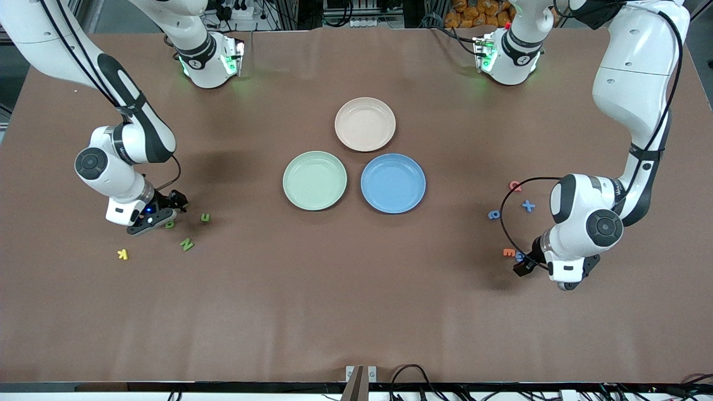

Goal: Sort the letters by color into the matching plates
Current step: 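Lower the right gripper onto the green B while the left gripper lowers to G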

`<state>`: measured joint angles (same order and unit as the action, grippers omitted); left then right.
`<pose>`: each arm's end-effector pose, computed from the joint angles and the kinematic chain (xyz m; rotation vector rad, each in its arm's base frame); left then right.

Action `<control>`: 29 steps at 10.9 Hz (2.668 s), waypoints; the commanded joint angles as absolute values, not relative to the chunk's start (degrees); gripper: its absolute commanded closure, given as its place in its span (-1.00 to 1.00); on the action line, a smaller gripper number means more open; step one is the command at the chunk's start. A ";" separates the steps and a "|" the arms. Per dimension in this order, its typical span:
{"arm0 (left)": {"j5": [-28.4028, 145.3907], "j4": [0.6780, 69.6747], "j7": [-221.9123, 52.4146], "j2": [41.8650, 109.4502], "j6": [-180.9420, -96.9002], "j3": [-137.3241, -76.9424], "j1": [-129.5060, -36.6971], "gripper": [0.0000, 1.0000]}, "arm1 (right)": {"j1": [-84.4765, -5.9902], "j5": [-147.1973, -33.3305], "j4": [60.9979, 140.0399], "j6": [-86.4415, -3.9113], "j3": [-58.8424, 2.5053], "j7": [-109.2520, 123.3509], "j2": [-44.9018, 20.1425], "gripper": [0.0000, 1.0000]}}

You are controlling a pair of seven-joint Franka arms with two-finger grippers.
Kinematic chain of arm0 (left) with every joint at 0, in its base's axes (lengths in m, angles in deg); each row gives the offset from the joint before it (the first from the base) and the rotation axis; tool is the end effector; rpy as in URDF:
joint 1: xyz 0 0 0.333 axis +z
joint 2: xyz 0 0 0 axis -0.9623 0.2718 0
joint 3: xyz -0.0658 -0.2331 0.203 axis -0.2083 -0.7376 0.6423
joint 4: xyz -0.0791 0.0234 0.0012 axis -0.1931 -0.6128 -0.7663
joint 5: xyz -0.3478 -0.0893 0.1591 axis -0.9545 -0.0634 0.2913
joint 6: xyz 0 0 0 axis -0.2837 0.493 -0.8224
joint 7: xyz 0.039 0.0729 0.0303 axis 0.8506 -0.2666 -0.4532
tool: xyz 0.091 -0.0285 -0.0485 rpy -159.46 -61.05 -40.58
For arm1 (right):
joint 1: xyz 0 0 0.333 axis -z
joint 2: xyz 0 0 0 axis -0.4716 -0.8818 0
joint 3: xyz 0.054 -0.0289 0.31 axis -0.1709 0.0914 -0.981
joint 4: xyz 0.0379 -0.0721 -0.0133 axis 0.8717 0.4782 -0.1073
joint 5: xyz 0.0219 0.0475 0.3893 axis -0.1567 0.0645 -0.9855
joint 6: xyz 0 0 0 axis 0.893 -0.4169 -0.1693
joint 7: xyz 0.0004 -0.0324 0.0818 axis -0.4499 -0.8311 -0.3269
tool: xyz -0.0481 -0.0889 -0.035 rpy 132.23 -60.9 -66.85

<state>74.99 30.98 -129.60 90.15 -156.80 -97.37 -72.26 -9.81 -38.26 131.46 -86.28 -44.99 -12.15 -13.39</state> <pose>0.6794 -0.0647 0.2019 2.9372 1.1114 -0.0046 0.5374 -0.0522 0.1772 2.9936 0.7971 0.0698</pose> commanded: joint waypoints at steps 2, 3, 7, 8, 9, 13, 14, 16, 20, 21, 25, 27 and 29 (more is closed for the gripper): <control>75.75 31.97 -130.77 90.38 -158.60 -97.51 -72.12 -1.00 | -6.17 -35.93 129.73 -87.50 -47.23 -12.09 -15.72 -1.00; 75.75 32.66 -130.86 90.64 -159.91 -97.51 -72.38 -1.00 | -6.08 -35.93 129.73 -87.50 -47.33 -12.09 -15.81 -1.00; 75.84 33.38 -130.77 90.90 -161.50 -97.51 -72.29 -0.95 | -6.34 -35.93 129.03 -87.50 -47.33 -12.09 -16.33 -0.86; 75.84 33.29 -130.59 90.99 -161.50 -97.42 -72.21 -0.95 | -6.34 -35.93 128.85 -87.50 -47.33 -12.09 -16.42 -0.83; 76.10 33.20 -130.42 90.99 -161.50 -97.42 -72.21 -0.97 | -6.34 -36.01 128.59 -87.50 -47.33 -12.00 -16.43 -0.83; 76.54 33.29 -130.15 91.52 -163.00 -97.42 -71.77 -0.97 | -6.25 -33.74 128.24 -87.58 -47.33 -12.00 -17.22 -0.52; 76.54 33.29 -130.15 91.61 -163.17 -97.42 -71.68 -0.97 | -6.08 -33.30 128.24 -87.67 -47.33 -12.00 -17.39 -0.50; 76.54 33.29 -130.15 91.78 -163.26 -97.42 -71.68 -0.96 | -6.07 -33.29 128.24 -87.67 -47.33 -12.00 -17.39 -0.35; 76.54 33.29 -130.15 91.87 -163.53 -97.42 -71.85 -0.67 | -5.64 -33.38 128.24 -87.67 -47.33 -12.00 -17.30 0.10; 76.54 33.29 -130.15 92.13 -163.61 -97.42 -71.85 -0.59 | -5.64 -33.38 128.06 -87.67 -47.33 -12.00 -17.30 0.24; 76.54 33.37 -130.15 92.22 -164.14 -97.42 -71.85 -0.40 | -5.72 -33.47 128.06 -87.58 -47.33 -12.00 -16.95 0.58; 76.54 33.29 -130.24 92.22 -164.14 -97.42 -71.94 -0.07 | -6.07 -33.90 127.97 -87.15 -47.33 -11.83 -16.08 0.64; 76.63 33.03 -130.33 92.22 -164.05 -97.33 -72.64 0.57 | -7.47 -34.17 128.15 -86.71 -47.42 -6.59 -14.32 0.64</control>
<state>75.20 33.02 -129.59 91.93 -163.18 -97.32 -71.97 -7.11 -35.12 128.20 -87.18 -46.51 -11.94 -15.92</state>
